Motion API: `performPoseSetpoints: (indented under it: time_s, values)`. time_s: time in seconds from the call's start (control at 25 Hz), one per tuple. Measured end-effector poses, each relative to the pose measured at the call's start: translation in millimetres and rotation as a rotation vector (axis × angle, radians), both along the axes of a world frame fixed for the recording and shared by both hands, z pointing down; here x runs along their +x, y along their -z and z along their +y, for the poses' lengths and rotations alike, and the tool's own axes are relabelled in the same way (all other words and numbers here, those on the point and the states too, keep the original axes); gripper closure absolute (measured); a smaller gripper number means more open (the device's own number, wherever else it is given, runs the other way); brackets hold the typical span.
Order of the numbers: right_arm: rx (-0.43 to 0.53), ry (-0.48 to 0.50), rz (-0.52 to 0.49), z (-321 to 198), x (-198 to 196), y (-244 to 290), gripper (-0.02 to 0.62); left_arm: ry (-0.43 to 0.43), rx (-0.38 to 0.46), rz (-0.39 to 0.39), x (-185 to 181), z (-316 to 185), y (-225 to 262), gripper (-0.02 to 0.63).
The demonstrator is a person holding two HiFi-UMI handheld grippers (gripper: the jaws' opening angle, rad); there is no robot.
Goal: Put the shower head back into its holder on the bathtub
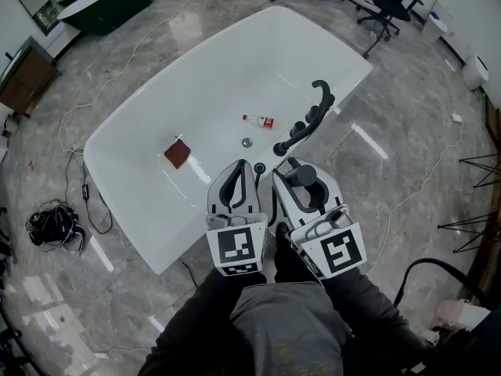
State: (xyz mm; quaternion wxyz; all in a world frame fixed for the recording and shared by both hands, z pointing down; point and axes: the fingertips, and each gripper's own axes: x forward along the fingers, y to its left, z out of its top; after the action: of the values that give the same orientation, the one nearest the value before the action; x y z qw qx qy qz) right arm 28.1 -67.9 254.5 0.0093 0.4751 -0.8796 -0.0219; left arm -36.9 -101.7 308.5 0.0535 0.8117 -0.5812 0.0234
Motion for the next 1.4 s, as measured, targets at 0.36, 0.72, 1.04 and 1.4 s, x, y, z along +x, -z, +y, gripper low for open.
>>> performPoseSetpoints:
  time_s: [0.36,0.72,1.04,1.4]
  values:
    - [0.017,0.051,-0.011,-30.9,12.1,10.8,0.471,0.039,0.013,-0.002,16.5,-30.6,8.0,0.603]
    - [0.039,0.095,-0.003,-38.6,12.7,20.4,0.471,0.080,0.019,0.015,16.5,-38.7,9.2,0.604]
    - [0.101,0.123,-0.004,-35.0,6.1,45.0,0.471,0.092,0.040,0.024,15.3,-38.3,18.0,0.604]
    - [0.152,0.130,-0.020,-27.8,5.7,71.2,0.471,0.092,0.049,0.031,14.7,-34.9,24.0,0.603]
